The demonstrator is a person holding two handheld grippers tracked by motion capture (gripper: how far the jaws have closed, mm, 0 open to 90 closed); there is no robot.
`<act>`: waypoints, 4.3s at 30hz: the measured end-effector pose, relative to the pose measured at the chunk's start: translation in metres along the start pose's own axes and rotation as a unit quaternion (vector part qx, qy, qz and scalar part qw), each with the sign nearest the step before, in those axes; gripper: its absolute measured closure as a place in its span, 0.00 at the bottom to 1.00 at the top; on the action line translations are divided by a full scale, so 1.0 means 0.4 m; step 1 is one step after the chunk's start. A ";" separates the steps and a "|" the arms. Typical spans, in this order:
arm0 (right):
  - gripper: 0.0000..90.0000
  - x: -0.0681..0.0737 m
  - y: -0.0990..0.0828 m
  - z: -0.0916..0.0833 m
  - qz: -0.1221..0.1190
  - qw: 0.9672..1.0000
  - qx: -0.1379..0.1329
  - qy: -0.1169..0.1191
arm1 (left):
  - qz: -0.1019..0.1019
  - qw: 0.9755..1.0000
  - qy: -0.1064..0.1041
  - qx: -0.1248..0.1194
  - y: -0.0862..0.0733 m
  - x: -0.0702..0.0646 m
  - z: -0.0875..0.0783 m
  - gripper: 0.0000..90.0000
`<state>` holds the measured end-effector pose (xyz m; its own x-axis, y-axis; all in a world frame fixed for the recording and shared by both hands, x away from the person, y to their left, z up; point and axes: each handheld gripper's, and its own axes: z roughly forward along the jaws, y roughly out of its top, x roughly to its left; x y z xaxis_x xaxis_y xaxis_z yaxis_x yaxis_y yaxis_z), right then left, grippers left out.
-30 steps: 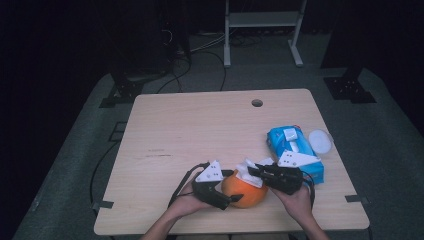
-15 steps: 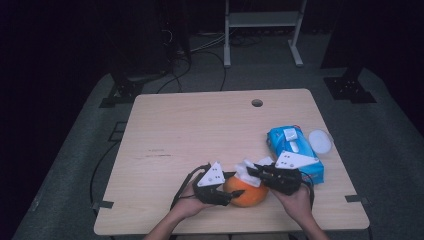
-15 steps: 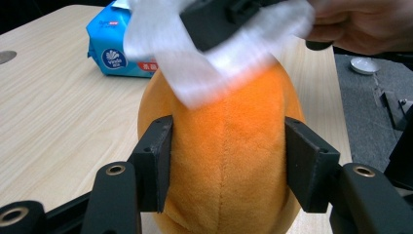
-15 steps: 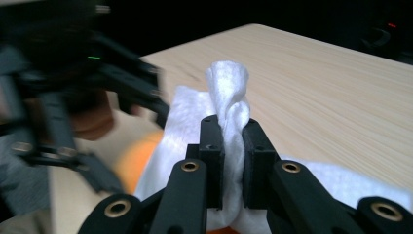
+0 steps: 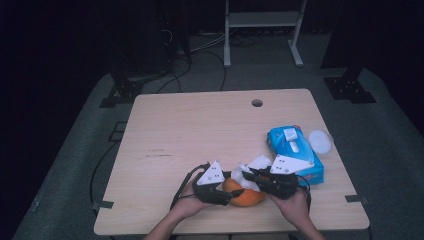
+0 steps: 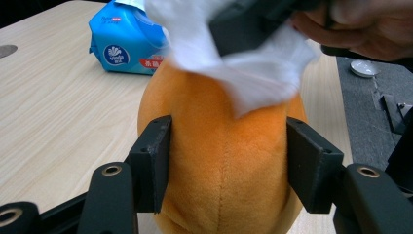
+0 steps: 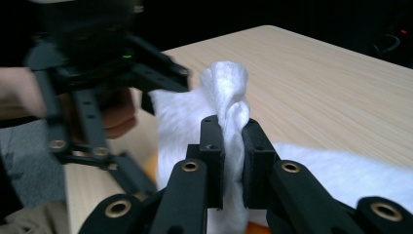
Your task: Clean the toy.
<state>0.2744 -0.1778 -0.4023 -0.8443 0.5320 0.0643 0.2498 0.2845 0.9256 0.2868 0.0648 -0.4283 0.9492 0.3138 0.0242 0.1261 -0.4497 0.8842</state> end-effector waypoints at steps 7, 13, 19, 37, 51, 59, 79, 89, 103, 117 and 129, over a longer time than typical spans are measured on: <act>0.90 -0.058 -0.024 -0.032 0.022 0.999 0.004 -0.035 | -0.015 1.000 -0.003 -0.006 -0.002 0.008 0.000 0.45; 0.90 -0.002 -0.003 -0.014 0.000 1.000 -0.014 0.006 | -0.028 1.000 -0.002 -0.010 0.005 0.015 -0.004 0.46; 0.90 -0.023 -0.006 -0.017 0.003 1.000 -0.005 -0.010 | -0.033 0.999 -0.006 -0.019 0.000 0.018 -0.005 0.39; 0.90 -0.015 0.002 -0.020 0.013 1.000 -0.023 -0.009 | -0.032 0.999 -0.033 -0.014 0.011 0.023 -0.016 0.38; 0.90 -0.031 -0.007 -0.017 0.028 0.999 -0.025 -0.017 | -0.020 0.999 -0.020 -0.021 0.038 0.019 -0.048 0.45; 0.90 0.012 0.017 -0.014 0.020 0.999 -0.048 0.017 | -0.024 0.999 -0.011 -0.024 0.041 0.020 -0.050 0.45; 0.90 -0.077 -0.034 -0.031 0.058 0.997 -0.021 -0.044 | -0.043 0.999 -0.024 -0.007 -0.011 0.042 -0.009 0.37; 0.90 -0.025 0.004 -0.034 0.042 0.998 -0.056 -0.003 | -0.034 0.999 -0.012 -0.015 0.003 0.035 -0.026 0.47; 0.90 -0.070 -0.021 -0.036 0.061 0.997 -0.030 -0.037 | -0.061 0.998 -0.006 -0.016 -0.007 0.031 0.013 0.15; 0.90 -0.075 -0.024 -0.036 0.081 0.996 -0.035 -0.033 | -0.036 0.998 -0.006 -0.058 0.018 0.017 -0.032 0.46; 0.90 -0.078 -0.029 -0.028 0.086 0.995 -0.032 -0.029 | -0.044 0.999 0.005 -0.018 -0.005 0.019 0.026 0.14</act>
<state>0.2925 -0.2065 -0.4108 -0.7627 0.6137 0.2041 0.3555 0.1342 0.9250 0.2968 0.0595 -0.4349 0.9320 0.3588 -0.0507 0.1991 -0.3900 0.8990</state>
